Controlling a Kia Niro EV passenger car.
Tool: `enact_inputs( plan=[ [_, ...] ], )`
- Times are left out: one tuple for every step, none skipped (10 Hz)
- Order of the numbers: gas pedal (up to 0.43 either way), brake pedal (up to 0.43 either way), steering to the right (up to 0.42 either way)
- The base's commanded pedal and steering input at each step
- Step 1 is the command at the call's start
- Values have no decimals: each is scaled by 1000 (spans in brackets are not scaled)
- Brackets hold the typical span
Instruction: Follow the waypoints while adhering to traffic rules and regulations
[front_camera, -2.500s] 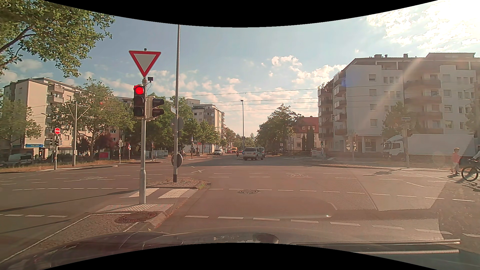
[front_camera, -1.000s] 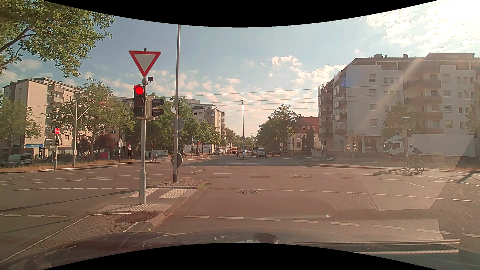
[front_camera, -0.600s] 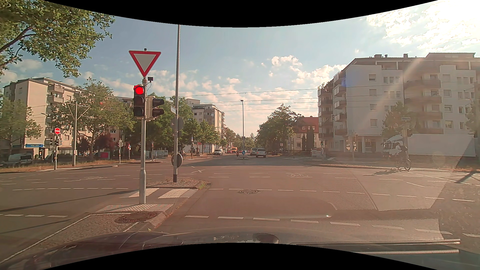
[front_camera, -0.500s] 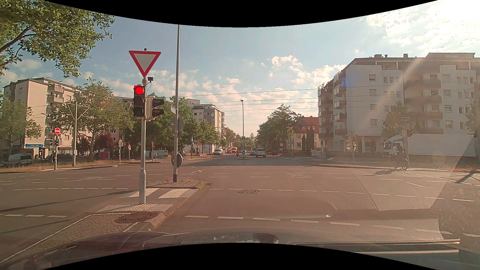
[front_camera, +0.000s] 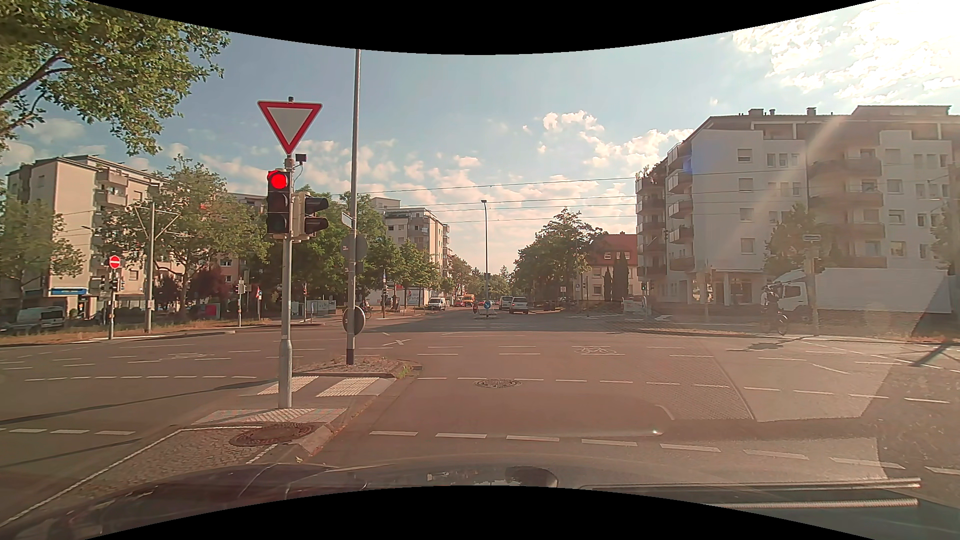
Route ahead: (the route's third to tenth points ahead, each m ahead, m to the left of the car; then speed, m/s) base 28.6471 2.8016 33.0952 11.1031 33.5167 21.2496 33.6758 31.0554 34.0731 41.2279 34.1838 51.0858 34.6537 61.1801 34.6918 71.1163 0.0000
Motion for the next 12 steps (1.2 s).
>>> enact_inputs(
  plan=[
    [0, 226, 3],
    [0, 226, 3],
    [0, 226, 3],
    [0, 226, 3],
    [0, 226, 3],
    [0, 226, 3],
    [0, 226, 3],
    [0, 220, 3],
    [0, 226, 3],
    [0, 226, 3],
    [0, 226, 3],
    [0, 226, 3]
  ],
)
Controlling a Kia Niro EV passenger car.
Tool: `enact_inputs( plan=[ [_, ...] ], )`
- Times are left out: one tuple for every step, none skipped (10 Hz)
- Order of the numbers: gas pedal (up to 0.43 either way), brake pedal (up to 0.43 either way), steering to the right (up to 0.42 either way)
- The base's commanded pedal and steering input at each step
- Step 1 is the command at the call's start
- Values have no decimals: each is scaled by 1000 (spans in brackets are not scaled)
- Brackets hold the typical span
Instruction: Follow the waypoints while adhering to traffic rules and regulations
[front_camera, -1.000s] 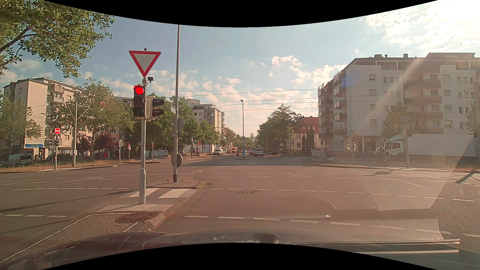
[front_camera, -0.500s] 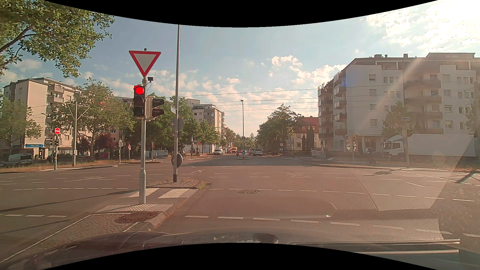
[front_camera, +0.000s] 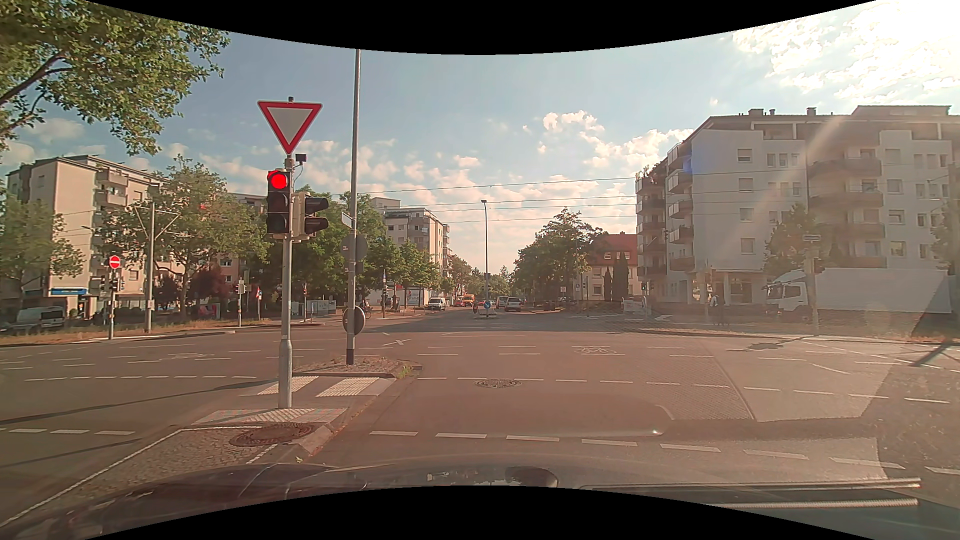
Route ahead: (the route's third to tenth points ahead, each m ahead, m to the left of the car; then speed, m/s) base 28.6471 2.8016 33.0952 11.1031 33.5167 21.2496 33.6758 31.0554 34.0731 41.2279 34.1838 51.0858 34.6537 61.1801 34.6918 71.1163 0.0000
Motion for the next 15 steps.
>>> enact_inputs(
  plan=[
    [0, 226, 3],
    [0, 226, 3],
    [0, 226, 3],
    [0, 226, 3],
    [0, 226, 3],
    [0, 226, 3],
    [0, 226, 3],
    [0, 226, 3],
    [0, 226, 3],
    [0, 226, 3],
    [0, 226, 3],
    [0, 226, 3],
    [0, 226, 3],
    [0, 226, 3],
    [0, 226, 3]
  ],
)
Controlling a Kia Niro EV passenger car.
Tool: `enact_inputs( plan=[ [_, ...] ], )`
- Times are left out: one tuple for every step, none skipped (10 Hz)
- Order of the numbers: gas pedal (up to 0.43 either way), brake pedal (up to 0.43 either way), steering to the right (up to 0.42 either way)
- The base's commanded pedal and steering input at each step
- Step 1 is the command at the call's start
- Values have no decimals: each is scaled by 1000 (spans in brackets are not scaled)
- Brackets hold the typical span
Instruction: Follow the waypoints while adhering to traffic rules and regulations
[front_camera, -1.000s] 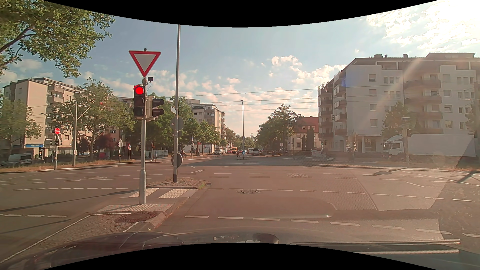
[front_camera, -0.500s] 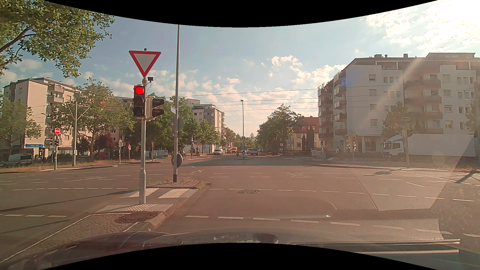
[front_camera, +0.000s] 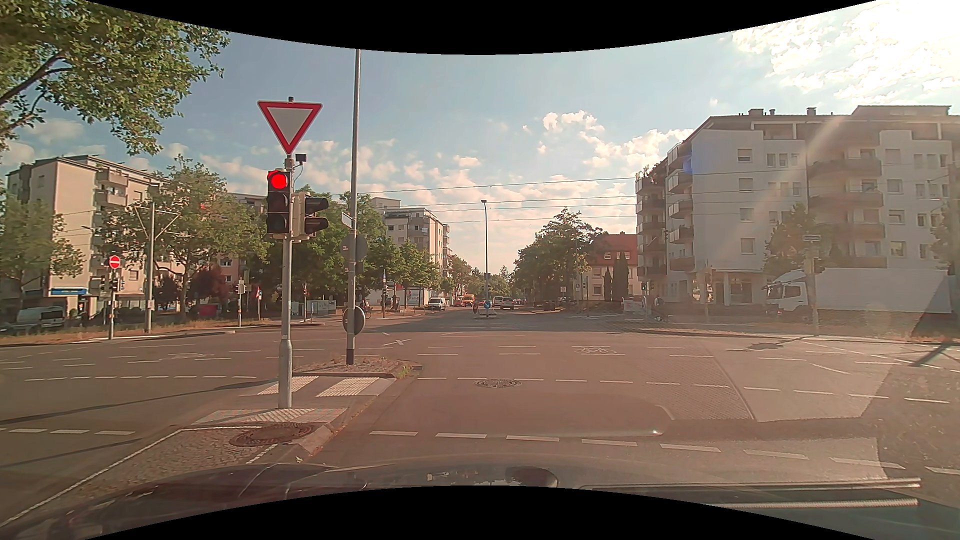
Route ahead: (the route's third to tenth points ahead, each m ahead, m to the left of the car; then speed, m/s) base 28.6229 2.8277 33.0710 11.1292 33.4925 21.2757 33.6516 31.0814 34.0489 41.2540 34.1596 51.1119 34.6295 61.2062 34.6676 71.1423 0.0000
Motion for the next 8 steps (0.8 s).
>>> enact_inputs(
  plan=[
    [0, 226, 3],
    [0, 226, 3],
    [0, 226, 3],
    [0, 226, 3],
    [0, 226, 3],
    [0, 226, 3],
    [0, 226, 3],
    [0, 226, 3]
  ],
)
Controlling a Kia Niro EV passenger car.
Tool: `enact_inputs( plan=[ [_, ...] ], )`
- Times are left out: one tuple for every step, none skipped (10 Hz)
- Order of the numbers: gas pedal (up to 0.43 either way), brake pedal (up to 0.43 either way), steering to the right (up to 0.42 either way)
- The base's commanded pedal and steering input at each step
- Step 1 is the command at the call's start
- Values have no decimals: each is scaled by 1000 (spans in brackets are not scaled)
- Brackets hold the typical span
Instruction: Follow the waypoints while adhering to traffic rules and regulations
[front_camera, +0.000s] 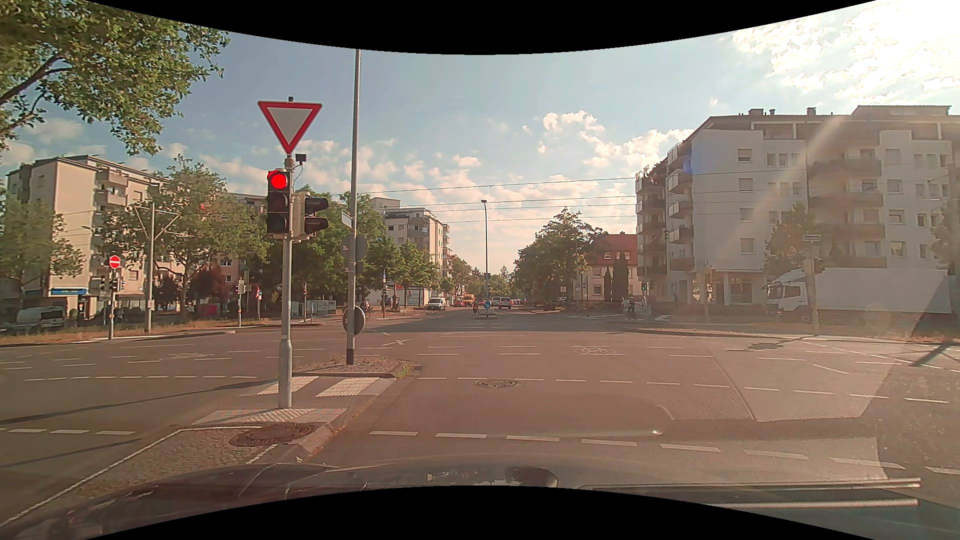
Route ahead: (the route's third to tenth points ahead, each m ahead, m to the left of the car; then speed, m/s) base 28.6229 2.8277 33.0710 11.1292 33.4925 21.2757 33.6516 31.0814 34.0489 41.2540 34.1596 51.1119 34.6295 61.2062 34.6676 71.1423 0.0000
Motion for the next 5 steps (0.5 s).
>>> enact_inputs(
  plan=[
    [0, 226, 3],
    [0, 226, 3],
    [0, 226, 3],
    [0, 226, 3],
    [0, 226, 3]
  ],
)
